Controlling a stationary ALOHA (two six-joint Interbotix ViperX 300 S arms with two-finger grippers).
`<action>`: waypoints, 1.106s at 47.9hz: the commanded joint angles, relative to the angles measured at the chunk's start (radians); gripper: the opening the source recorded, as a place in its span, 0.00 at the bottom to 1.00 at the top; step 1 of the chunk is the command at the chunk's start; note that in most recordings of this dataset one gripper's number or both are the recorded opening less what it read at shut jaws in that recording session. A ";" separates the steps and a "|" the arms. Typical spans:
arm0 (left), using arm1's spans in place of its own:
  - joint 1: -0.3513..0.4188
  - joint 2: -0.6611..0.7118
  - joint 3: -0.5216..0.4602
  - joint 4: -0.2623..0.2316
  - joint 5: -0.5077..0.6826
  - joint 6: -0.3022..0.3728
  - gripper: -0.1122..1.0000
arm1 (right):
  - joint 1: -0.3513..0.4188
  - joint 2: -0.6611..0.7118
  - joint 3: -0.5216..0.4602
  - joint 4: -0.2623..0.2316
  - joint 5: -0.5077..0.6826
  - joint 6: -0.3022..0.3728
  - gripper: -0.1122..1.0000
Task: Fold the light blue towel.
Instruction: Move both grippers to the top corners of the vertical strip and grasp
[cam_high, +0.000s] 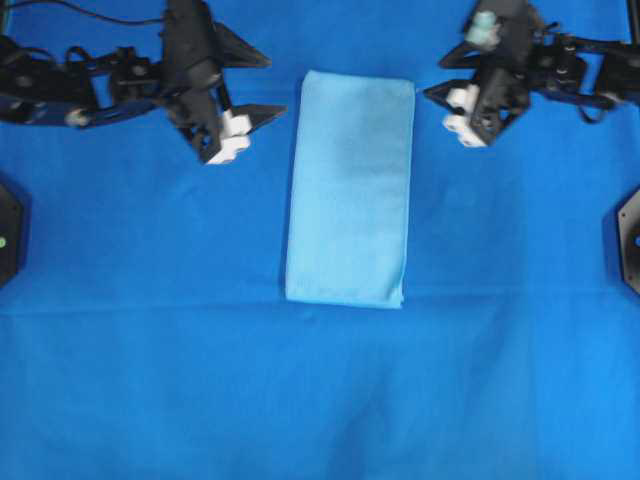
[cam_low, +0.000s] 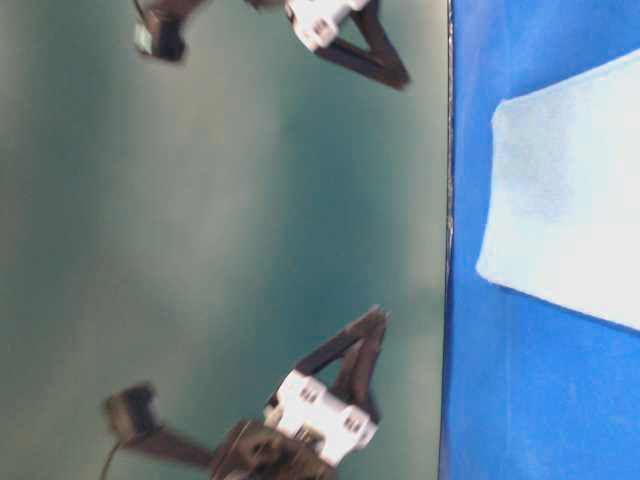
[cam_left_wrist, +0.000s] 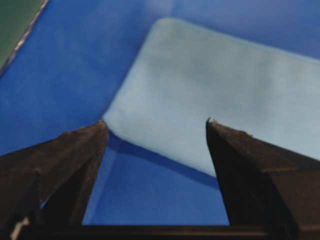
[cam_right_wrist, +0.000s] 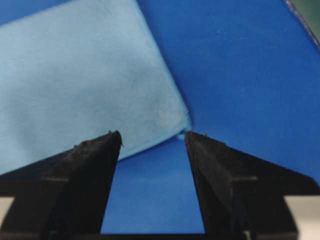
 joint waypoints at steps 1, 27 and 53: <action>0.023 0.061 -0.064 0.000 -0.011 0.003 0.78 | -0.018 0.069 -0.057 -0.018 -0.002 0.002 0.63; 0.104 0.348 -0.207 0.000 -0.051 0.005 0.78 | -0.075 0.299 -0.143 -0.046 -0.055 0.002 0.63; 0.089 0.357 -0.196 0.000 -0.037 0.101 0.25 | -0.077 0.354 -0.143 -0.046 -0.072 0.002 0.30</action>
